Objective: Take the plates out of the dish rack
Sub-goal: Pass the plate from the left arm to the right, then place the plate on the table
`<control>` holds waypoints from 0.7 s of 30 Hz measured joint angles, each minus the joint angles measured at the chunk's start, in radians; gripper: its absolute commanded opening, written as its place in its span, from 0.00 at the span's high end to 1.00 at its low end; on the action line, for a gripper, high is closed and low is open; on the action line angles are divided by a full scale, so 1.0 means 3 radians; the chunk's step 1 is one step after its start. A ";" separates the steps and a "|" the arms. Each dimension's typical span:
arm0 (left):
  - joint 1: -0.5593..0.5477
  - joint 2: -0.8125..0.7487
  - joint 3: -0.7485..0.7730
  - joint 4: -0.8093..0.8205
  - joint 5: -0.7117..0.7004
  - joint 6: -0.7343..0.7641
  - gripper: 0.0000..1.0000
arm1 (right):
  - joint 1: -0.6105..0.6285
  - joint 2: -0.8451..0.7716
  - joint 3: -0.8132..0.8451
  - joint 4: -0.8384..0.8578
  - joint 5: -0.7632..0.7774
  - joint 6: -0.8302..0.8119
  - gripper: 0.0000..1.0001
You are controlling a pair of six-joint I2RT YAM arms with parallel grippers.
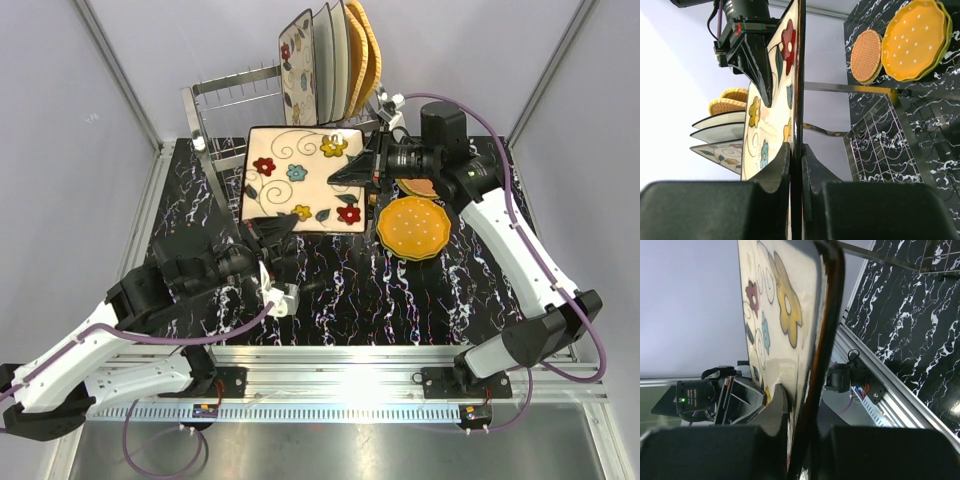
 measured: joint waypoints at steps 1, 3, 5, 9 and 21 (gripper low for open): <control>-0.0008 0.0000 -0.0005 0.0024 0.0001 -0.0018 0.81 | -0.0009 -0.0013 -0.0017 0.0014 -0.0013 0.0013 1.00; -0.0027 0.0003 -0.0042 0.0125 0.0006 -0.0102 0.60 | -0.0055 -0.0047 -0.0057 0.0072 -0.0055 0.0003 1.00; -0.0056 0.0005 -0.0089 0.0301 0.0014 -0.0197 0.52 | -0.0112 -0.0086 -0.0113 0.0134 -0.0126 -0.0024 1.00; -0.0134 0.0005 -0.0247 0.0727 -0.0004 -0.0365 0.40 | -0.0284 -0.0145 -0.0217 0.0238 -0.0346 -0.0046 1.00; -0.0278 0.0029 -0.0576 0.1607 -0.0145 -0.0773 0.07 | -0.0661 -0.0425 -0.0426 0.0308 -0.0605 -0.0277 1.00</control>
